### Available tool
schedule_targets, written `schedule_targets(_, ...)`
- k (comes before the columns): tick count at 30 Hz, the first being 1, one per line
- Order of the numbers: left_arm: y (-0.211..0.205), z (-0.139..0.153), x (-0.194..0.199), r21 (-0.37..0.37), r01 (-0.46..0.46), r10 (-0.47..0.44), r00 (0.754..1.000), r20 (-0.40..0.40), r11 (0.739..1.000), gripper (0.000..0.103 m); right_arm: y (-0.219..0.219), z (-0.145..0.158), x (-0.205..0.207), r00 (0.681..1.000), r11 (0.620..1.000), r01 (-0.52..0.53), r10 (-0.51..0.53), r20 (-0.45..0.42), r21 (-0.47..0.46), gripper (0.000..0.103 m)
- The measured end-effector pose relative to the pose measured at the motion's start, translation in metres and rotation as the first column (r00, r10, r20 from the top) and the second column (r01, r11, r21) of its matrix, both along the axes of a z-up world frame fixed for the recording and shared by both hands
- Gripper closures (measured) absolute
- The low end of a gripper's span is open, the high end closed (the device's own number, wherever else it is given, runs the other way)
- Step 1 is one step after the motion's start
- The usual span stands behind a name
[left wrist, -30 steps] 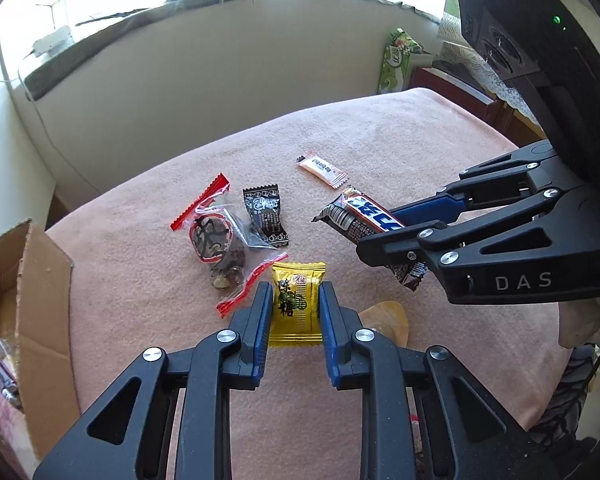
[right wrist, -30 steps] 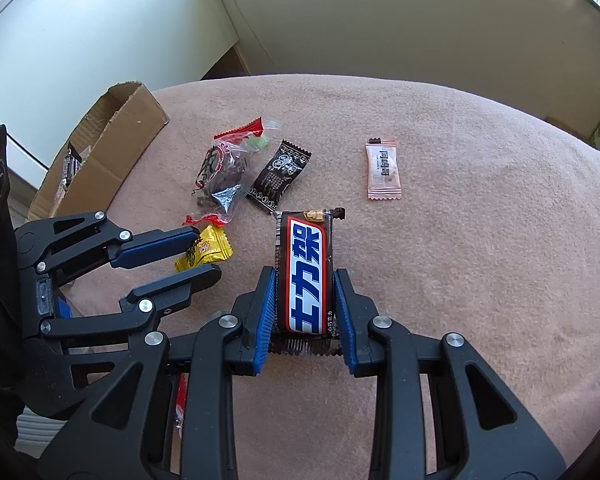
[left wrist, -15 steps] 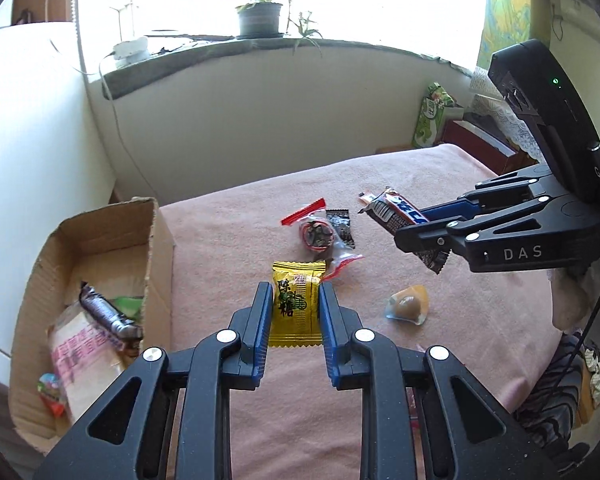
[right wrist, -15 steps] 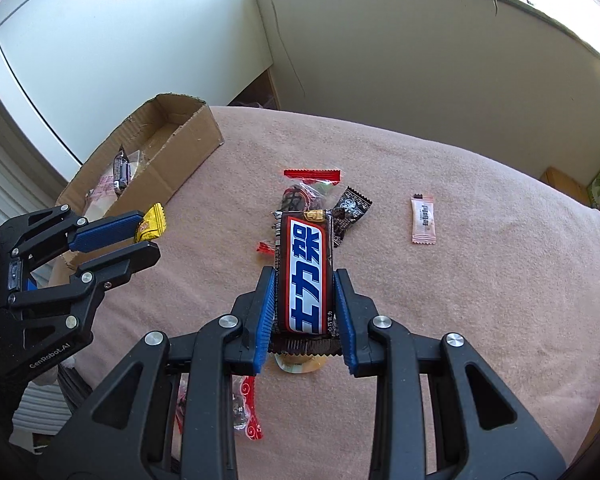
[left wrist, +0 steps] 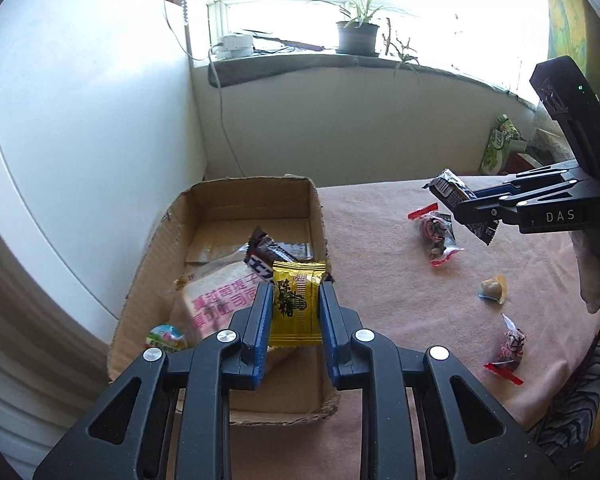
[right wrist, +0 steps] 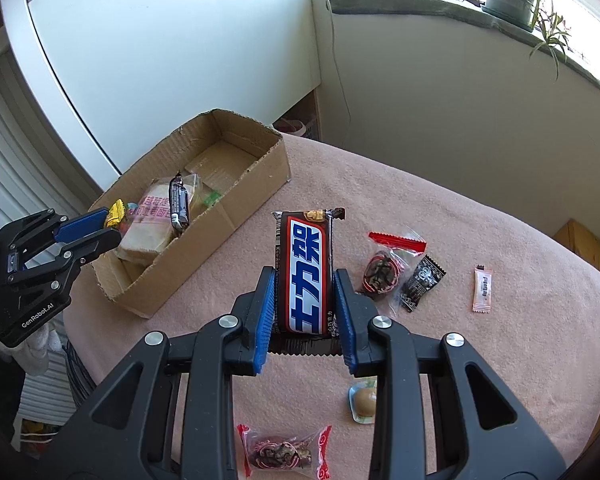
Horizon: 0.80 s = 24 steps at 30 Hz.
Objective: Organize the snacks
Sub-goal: 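Carry the chocolate bar and yellow packet over the cardboard box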
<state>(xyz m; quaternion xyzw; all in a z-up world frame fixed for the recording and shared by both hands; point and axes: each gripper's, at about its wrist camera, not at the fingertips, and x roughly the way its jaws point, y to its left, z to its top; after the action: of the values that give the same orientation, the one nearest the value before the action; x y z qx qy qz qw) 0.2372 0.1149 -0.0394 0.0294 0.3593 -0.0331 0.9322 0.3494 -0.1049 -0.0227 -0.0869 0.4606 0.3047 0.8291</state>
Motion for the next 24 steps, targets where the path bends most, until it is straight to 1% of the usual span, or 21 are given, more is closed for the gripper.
schedule_targets(6, 0.030, -0.003, -0.006, -0.003, -0.074, 0.074, 0.997, 0.006, 0.997, 0.082, 0.033, 0.005, 0.007, 0.999, 0.999, -0.041, 0.042, 0.021, -0.016, 0.073)
schedule_targets(10, 0.046, -0.006, -0.008, -0.009, -0.103, 0.103, 0.995, 0.000, 0.995, 0.082, 0.056, 0.005, 0.014, 0.998, 0.997, -0.064, 0.065, 0.024, -0.032, 0.073)
schedule_targets(14, 0.054, -0.009, -0.006, -0.012, -0.117, 0.117, 0.993, -0.005, 0.993, 0.082, 0.077, 0.003, 0.023, 0.997, 0.996, -0.079, 0.079, 0.015, -0.036, 0.073)
schedule_targets(19, 0.057, -0.012, -0.003, -0.006, -0.124, 0.124, 0.992, -0.009, 0.992, 0.082, 0.097, 0.005, 0.038, 0.995, 0.995, -0.095, 0.095, 0.003, -0.018, 0.073)
schedule_targets(24, 0.059, -0.014, 0.002, -0.010, -0.130, 0.130, 0.991, -0.008, 0.991, 0.082, 0.119, 0.000, 0.050, 0.993, 0.994, -0.113, 0.113, -0.014, -0.012, 0.073)
